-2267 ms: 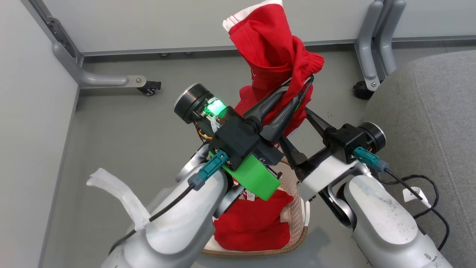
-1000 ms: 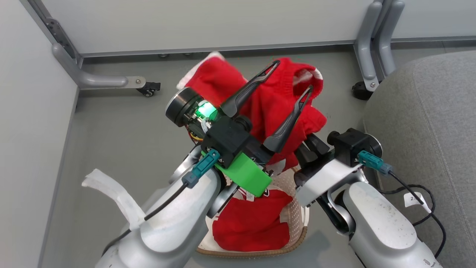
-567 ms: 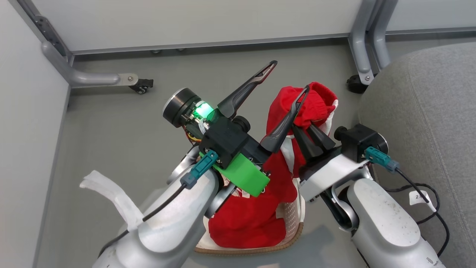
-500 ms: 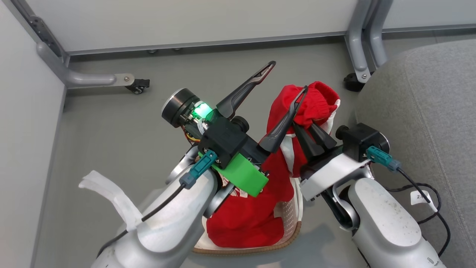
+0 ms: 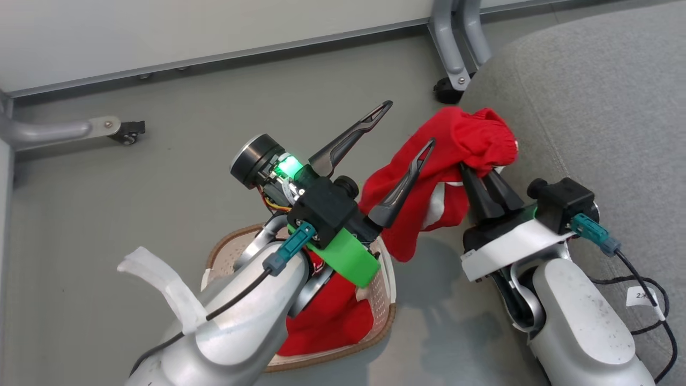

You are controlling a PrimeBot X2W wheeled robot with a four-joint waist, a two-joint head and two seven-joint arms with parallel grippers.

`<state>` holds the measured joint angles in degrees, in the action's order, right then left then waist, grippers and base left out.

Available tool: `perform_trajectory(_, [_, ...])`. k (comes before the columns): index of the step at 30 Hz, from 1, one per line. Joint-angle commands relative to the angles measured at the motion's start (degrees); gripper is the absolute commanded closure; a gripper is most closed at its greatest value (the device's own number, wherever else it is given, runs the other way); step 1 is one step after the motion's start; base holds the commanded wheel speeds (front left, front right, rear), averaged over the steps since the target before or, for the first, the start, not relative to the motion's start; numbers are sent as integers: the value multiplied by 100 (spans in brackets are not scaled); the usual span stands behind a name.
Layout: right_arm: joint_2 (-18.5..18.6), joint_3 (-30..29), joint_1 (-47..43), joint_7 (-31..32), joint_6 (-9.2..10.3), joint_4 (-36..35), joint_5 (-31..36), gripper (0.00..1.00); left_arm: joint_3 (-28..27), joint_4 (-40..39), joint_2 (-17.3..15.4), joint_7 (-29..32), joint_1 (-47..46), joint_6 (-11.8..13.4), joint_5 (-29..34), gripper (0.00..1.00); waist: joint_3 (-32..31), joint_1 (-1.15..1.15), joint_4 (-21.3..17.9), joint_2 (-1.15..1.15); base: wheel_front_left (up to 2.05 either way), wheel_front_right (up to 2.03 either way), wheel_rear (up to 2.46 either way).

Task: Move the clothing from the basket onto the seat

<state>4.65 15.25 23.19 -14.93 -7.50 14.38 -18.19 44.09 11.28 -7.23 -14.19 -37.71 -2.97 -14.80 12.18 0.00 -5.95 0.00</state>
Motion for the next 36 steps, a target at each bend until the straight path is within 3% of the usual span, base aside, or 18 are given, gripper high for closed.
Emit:
perform_trajectory(1, [7,-92,-86,-15,2,-57,37,100,0,27,-49,8,-72,5,5,0,183,0,-364,0,0,0,0])
perform_trajectory(18, [-64,-995,-512,-15,2,-546,213,100,162,290,-121,-11,-207,-33,18,0,547,0,-1338,0,0,0,0])
perform_trajectory(29, [-89,-1379,-591,-15,2,-671,203,100,106,301,-206,-56,-29,85,-97,0,572,0,-1397,0,0,0,0])
perform_trajectory(36, [57,-1838,-84,-15,2,-789,204,100,46,226,-320,-64,70,168,-112,0,713,0,-1306,0,0,0,0])
